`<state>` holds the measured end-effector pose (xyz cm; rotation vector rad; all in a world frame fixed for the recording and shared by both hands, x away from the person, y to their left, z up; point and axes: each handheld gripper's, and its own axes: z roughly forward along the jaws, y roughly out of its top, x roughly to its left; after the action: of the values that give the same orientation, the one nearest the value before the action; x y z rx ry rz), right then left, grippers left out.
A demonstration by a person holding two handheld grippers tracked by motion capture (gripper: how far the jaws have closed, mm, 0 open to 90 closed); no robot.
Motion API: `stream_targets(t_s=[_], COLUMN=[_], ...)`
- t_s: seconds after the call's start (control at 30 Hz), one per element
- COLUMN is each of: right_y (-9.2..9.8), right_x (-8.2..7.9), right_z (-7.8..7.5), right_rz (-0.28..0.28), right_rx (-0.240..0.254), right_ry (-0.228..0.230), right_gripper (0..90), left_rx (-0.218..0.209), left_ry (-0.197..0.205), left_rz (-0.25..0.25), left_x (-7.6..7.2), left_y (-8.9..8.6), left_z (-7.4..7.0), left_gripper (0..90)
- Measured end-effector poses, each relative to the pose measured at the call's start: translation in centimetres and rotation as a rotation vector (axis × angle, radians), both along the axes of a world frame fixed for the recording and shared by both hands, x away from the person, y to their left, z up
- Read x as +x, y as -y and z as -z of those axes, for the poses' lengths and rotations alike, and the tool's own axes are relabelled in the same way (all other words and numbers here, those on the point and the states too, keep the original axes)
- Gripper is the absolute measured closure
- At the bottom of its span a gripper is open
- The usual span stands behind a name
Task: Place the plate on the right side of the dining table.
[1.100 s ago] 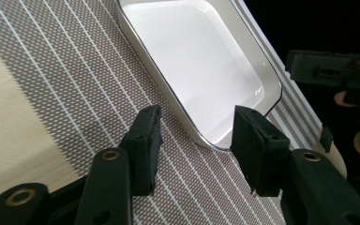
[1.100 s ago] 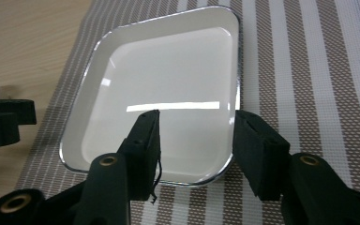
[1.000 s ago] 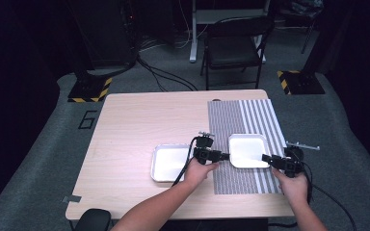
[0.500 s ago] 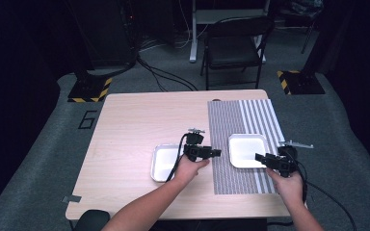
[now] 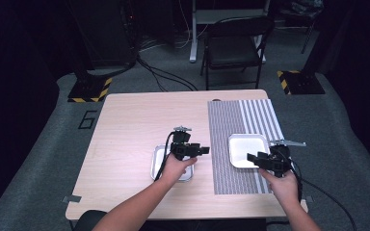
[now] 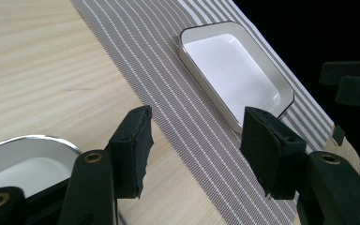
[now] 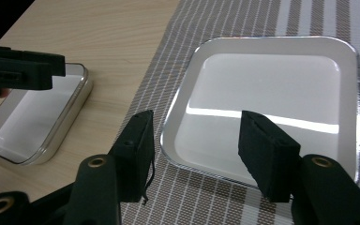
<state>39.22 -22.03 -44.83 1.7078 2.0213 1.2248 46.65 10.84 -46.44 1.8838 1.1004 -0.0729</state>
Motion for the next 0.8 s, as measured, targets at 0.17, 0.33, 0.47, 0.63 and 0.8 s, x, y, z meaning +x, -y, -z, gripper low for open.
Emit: stream_targets(t_s=[0.17,0.33,0.47,0.63,0.8], right_y=[-1.3,-2.9,-4.0,-5.1,-6.1], right_x=[-0.4,-0.6,-0.2,0.1,0.2], right_z=[-0.4,-0.8,-0.7,-0.7,-0.1], right_rz=[-0.047,-0.105,-0.136,-0.165,-0.193], right_rx=[-0.005,-0.031,-0.028,-0.027,-0.034], right_ry=[0.015,0.045,0.042,0.044,0.059], right_gripper=[45.6,45.5,45.6,45.5,45.8], left_rx=[-0.008,0.0,0.019,0.021,0.049], left_ry=[0.017,0.04,0.042,0.049,0.08], left_rz=[-0.024,-0.062,-0.081,-0.103,-0.106], left_x=[-0.2,-0.5,-0.5,-0.8,-1.1], left_y=[-1.7,-3.4,-4.7,-6.5,-8.4], left_z=[-0.4,-0.4,-0.2,-0.3,-0.2], left_gripper=[42.8,42.7,42.9,42.8,43.0])
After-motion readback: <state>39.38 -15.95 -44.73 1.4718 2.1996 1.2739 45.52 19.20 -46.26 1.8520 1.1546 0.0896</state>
